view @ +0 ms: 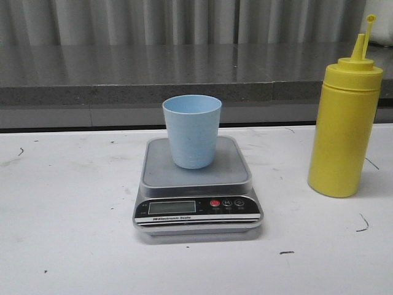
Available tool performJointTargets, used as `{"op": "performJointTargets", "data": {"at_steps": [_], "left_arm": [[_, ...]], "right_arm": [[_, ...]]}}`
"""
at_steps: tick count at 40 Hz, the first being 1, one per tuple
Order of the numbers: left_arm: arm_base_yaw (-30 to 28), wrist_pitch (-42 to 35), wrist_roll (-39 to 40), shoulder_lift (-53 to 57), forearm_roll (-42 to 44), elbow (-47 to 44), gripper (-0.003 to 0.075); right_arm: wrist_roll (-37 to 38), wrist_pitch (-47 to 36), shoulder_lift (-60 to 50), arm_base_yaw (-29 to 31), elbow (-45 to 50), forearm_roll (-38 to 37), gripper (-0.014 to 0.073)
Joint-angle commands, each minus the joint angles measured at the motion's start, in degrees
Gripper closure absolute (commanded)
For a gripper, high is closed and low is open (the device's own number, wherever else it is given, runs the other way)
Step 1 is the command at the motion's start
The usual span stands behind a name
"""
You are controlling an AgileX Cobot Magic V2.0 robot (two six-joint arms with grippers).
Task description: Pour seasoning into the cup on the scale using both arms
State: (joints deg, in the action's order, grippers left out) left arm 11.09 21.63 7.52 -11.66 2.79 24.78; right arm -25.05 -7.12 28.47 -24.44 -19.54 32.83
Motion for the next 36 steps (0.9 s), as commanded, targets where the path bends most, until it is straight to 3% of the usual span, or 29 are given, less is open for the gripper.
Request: {"op": "performJointTargets", "data": {"at_steps": [1,13,20,30,36], "left_arm": [[-0.1,-4.9,0.4,-0.6,-0.3,1.5,0.0740],[-0.5,-6.8,0.3,-0.2,-0.4,-1.6,0.0740],[-3.9,-16.9,-3.3,4.1,-5.9,-9.2,0.0740],[-10.6,-18.5,-3.3,12.0,-6.9,-19.7,0.0740],[-11.6,-22.9,-2.2,12.8,-6.9,-24.9,0.0740]], "right_arm": [[-0.6,-3.7,0.0,0.1,-1.5,-0.8,0.0657],[-0.6,-3.7,0.0,0.1,-1.5,-0.8,0.0657],[-0.6,-3.7,0.0,0.1,-1.5,-0.8,0.0657],[-0.6,-3.7,0.0,0.1,-1.5,-0.8,0.0657],[-0.6,-3.7,0.0,0.1,-1.5,-0.8,0.0657]]}}
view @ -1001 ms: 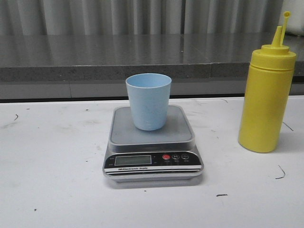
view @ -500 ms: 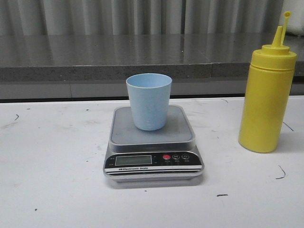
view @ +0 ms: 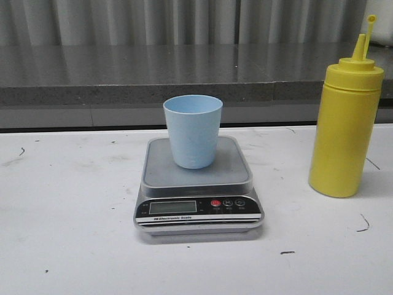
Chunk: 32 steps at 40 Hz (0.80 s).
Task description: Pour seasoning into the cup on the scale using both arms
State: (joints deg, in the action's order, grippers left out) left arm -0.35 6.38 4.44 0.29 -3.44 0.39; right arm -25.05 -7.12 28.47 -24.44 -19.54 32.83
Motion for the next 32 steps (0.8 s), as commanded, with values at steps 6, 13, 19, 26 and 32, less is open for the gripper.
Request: {"op": "performJointTargets", "data": {"at_steps": [6,13,19,26,32], "left_arm": [[-0.1,-9.2,1.0,1.0,-0.7,-2.0,0.0740],[-0.1,-9.0,1.0,1.0,-0.7,-2.0,0.0740],[-0.1,-9.0,1.0,1.0,-0.7,-2.0,0.0740],[-0.1,-9.0,1.0,1.0,-0.7,-2.0,0.0740],[-0.1,-9.0,1.0,1.0,-0.7,-2.0,0.0740]], "right_arm": [[-0.6,-3.6,0.0,0.1,-1.5,-0.8,0.0657],[-0.6,-3.6,0.0,0.1,-1.5,-0.8,0.0657],[-0.6,-3.6,0.0,0.1,-1.5,-0.8,0.0657],[-0.6,-3.6,0.0,0.1,-1.5,-0.8,0.0657],[-0.6,-3.6,0.0,0.1,-1.5,-0.8,0.0657]]}}
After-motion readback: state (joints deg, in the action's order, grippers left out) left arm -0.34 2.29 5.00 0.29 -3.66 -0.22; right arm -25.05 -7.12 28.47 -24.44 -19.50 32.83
